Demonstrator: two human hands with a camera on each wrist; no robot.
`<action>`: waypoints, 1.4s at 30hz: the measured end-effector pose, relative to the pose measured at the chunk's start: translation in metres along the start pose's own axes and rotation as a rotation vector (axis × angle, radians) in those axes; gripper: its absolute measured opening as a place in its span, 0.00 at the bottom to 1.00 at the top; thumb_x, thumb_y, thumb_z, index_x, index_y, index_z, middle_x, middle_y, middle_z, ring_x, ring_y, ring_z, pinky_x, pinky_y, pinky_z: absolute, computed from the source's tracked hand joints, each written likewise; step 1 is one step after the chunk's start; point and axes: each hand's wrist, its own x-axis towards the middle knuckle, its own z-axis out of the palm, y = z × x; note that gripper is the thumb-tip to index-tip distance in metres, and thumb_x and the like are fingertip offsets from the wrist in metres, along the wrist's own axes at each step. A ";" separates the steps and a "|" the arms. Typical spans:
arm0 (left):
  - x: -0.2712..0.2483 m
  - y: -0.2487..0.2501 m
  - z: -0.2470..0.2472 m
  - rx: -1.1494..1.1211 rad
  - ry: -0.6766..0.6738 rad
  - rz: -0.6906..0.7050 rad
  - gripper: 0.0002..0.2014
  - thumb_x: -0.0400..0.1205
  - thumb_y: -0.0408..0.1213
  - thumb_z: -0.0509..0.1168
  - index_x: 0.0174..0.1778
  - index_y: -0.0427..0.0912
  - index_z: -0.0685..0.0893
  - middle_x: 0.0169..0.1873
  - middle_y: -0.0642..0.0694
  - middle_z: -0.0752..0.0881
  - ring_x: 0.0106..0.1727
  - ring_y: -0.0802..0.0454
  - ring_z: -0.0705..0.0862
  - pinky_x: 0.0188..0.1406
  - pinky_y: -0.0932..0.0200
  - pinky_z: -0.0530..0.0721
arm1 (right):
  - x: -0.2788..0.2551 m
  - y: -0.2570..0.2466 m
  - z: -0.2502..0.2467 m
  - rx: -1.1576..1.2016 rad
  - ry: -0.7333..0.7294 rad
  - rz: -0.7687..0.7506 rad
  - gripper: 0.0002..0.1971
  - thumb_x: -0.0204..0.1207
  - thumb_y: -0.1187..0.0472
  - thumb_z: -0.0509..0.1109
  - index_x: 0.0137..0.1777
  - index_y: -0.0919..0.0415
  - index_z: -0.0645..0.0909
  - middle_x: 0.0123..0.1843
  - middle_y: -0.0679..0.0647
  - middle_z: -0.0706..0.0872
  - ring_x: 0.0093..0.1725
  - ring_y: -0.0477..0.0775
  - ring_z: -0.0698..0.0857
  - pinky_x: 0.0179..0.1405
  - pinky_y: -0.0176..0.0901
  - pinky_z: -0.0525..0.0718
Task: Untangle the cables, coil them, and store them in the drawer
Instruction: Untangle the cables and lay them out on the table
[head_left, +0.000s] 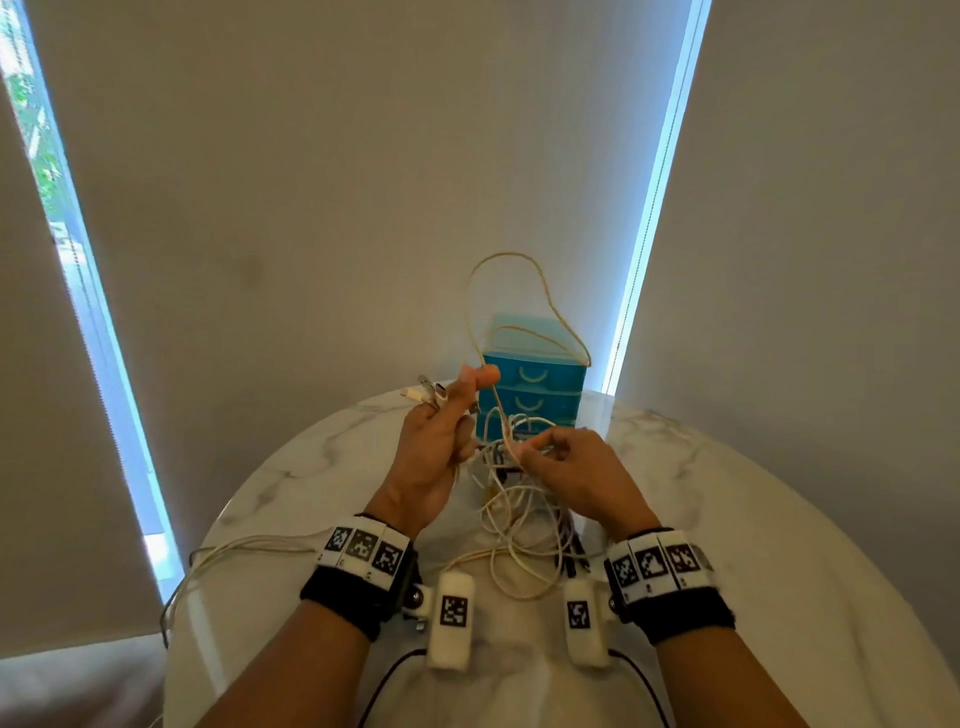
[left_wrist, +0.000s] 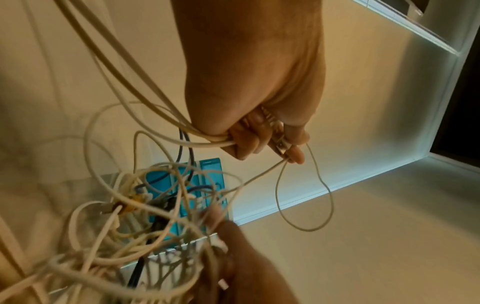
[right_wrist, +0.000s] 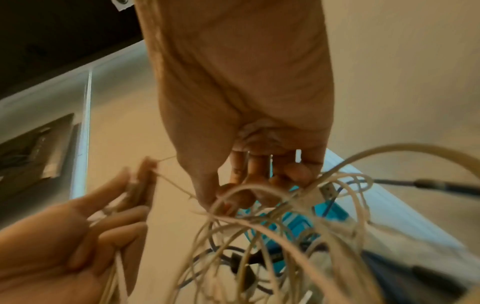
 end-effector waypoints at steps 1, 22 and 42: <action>0.000 0.001 0.000 -0.031 0.000 0.010 0.21 0.91 0.51 0.64 0.71 0.42 0.92 0.36 0.45 0.55 0.28 0.56 0.54 0.24 0.63 0.59 | 0.000 0.007 0.001 -0.021 0.011 0.035 0.13 0.78 0.38 0.80 0.46 0.46 0.91 0.43 0.45 0.94 0.45 0.45 0.92 0.48 0.45 0.90; -0.004 -0.016 0.015 0.506 -0.234 -0.156 0.19 0.95 0.50 0.61 0.56 0.41 0.92 0.27 0.57 0.75 0.23 0.58 0.61 0.24 0.60 0.58 | -0.014 0.013 -0.021 0.345 0.521 -0.280 0.07 0.89 0.63 0.73 0.55 0.53 0.92 0.46 0.48 0.94 0.50 0.46 0.93 0.52 0.40 0.90; 0.008 -0.018 0.000 0.486 -0.017 0.065 0.15 0.93 0.46 0.65 0.56 0.42 0.95 0.45 0.46 0.97 0.53 0.53 0.95 0.62 0.54 0.87 | -0.035 -0.029 -0.050 0.412 0.491 -0.428 0.12 0.96 0.54 0.60 0.69 0.43 0.84 0.64 0.40 0.92 0.57 0.52 0.94 0.43 0.53 0.92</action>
